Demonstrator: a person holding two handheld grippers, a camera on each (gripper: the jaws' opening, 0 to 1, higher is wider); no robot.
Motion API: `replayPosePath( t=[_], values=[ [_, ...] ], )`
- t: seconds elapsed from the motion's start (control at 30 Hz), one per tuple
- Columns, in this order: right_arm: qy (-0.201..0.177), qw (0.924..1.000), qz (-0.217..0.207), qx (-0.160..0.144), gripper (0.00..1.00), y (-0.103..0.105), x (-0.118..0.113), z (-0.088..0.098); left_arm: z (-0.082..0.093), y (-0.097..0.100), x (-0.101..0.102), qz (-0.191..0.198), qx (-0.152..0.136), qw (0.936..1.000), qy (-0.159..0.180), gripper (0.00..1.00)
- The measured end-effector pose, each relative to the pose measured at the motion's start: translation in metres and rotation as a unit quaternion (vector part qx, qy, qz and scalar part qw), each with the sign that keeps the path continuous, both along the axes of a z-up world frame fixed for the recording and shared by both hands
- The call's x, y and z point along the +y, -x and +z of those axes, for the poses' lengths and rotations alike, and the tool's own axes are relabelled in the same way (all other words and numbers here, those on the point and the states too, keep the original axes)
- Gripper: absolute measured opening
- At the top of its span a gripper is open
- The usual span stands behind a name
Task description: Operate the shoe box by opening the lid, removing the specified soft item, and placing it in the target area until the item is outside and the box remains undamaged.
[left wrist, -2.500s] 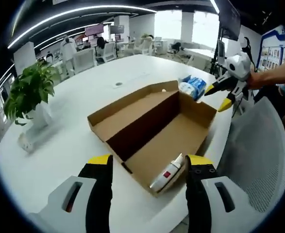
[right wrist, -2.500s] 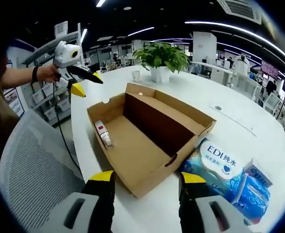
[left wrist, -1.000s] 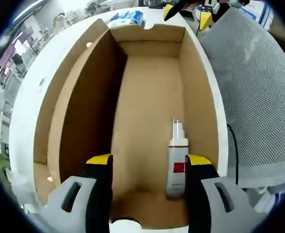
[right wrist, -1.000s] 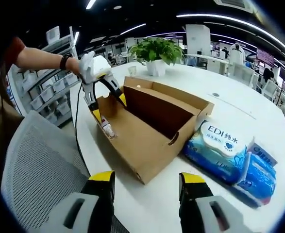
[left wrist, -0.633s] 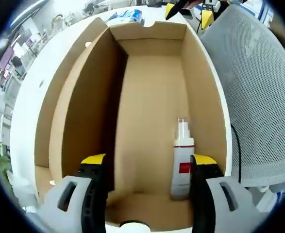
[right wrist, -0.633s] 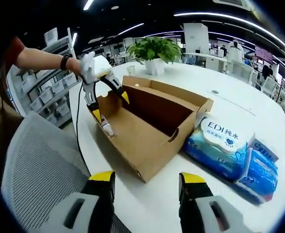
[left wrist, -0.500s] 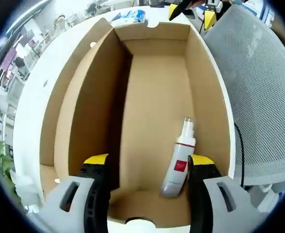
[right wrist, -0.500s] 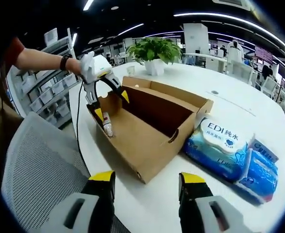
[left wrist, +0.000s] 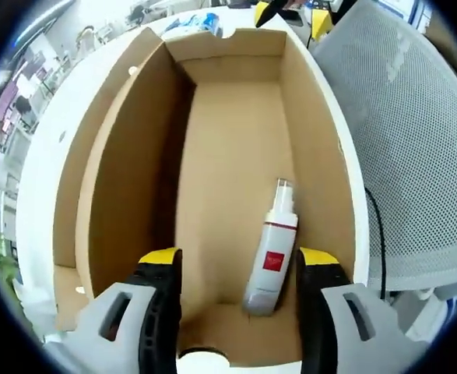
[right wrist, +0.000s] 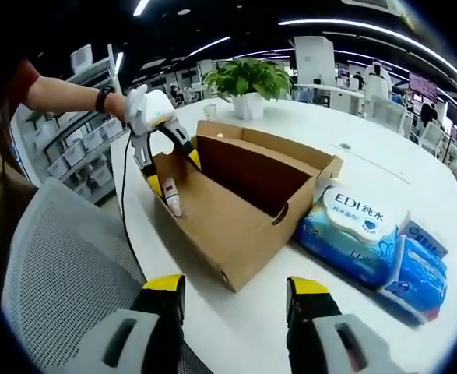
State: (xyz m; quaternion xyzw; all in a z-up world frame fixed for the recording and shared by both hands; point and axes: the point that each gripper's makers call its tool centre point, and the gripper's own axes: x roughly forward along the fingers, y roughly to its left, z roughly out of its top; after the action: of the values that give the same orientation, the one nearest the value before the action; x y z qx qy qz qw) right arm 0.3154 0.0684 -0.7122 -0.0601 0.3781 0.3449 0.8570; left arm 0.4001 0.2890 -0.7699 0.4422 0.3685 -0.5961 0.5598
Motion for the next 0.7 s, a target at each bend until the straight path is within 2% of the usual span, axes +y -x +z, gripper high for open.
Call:
replayPosePath(
  t=[0.17, 0.27, 0.4, 0.47, 0.5, 0.6, 0.7],
  values=[
    [0.003, 1.0, 0.004, 0.001, 0.5, 0.0, 0.001, 0.001, -0.005, 0.002, -0.001, 0.007, 0.008, 0.9999, -0.001, 0.52],
    [0.003, 1.0, 0.002, 0.002, 0.49, -0.001, 0.001, 0.001, -0.012, 0.004, -0.002, 0.0, 0.003, 1.0, -0.005, 0.48],
    [0.003, 1.0, 0.002, 0.003, 0.49, -0.002, 0.002, 0.002, -0.019, 0.015, -0.006, -0.019, 0.001, 0.9998, -0.002, 0.28],
    [0.003, 1.0, 0.001, 0.004, 0.49, -0.002, 0.002, 0.001, -0.022, 0.016, -0.008, -0.026, -0.007, 0.9996, 0.0, 0.28],
    [0.003, 1.0, 0.001, 0.004, 0.49, -0.002, 0.002, 0.001, -0.022, 0.018, -0.008, -0.026, 0.0, 0.9997, -0.005, 0.26],
    [0.002, 1.0, -0.001, 0.006, 0.48, -0.001, 0.002, 0.001, -0.02, 0.018, -0.01, -0.032, -0.007, 0.9995, -0.001, 0.25],
    [0.0, 1.0, -0.001, 0.008, 0.48, 0.0, 0.004, 0.001, -0.02, 0.015, -0.011, -0.03, -0.017, 0.9994, 0.006, 0.2]
  ],
)
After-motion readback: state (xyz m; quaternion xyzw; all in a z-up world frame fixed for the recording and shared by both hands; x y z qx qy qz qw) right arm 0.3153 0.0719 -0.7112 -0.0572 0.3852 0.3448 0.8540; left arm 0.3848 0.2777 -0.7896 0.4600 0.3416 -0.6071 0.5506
